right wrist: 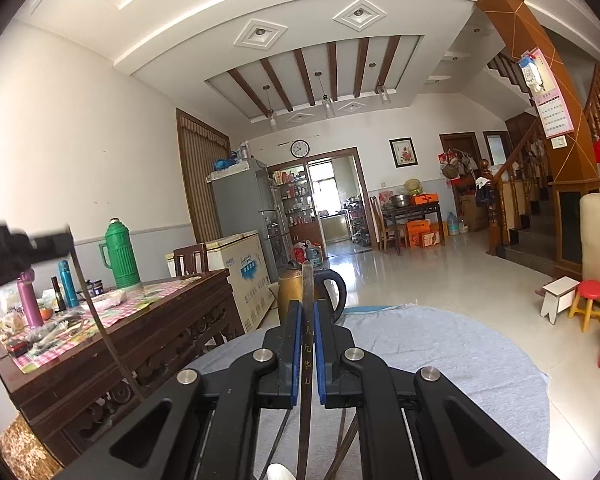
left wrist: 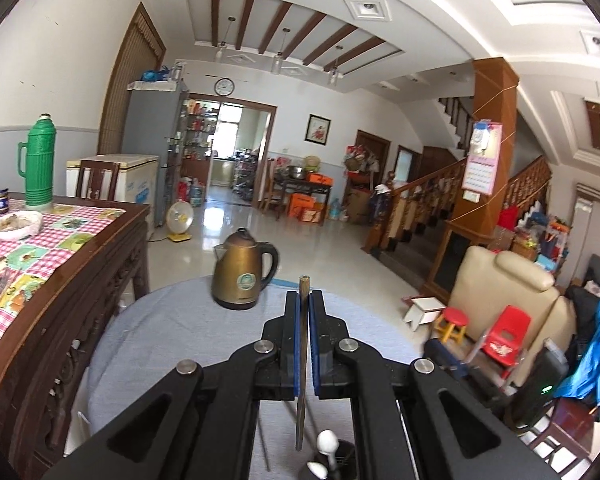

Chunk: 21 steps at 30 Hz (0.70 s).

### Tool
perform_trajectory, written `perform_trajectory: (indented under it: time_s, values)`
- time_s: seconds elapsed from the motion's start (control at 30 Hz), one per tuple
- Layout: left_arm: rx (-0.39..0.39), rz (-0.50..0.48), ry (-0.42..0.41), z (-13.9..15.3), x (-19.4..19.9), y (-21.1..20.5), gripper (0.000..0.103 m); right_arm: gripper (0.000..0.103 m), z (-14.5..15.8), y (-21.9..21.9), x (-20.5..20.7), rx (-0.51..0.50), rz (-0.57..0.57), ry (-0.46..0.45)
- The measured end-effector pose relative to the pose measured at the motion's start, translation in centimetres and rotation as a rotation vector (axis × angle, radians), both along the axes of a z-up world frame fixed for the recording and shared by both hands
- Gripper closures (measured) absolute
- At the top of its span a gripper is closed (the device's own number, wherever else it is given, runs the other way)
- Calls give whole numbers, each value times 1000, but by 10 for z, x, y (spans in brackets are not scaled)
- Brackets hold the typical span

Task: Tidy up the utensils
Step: 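Lift and carry the chopsticks over the grey holder with both tools, then open the left tool over the holder while the right tool releases its chopstick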

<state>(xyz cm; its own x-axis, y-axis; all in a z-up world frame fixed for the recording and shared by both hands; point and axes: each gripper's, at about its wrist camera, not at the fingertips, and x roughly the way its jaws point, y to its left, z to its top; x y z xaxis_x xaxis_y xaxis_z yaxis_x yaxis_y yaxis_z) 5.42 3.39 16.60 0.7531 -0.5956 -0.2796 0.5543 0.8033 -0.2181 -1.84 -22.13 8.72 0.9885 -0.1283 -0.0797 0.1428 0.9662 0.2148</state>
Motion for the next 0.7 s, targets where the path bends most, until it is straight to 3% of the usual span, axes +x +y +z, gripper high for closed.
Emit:
perform_trajectory:
  time_s: [0.4, 0.7]
  values:
    - [-11, -88, 69, -19, -5, -34, 99, 96, -7, -5, 1, 31, -81, -56]
    - [68, -101, 176, -60, -5, -55, 99, 96, -35, -3, 1, 24, -37, 42]
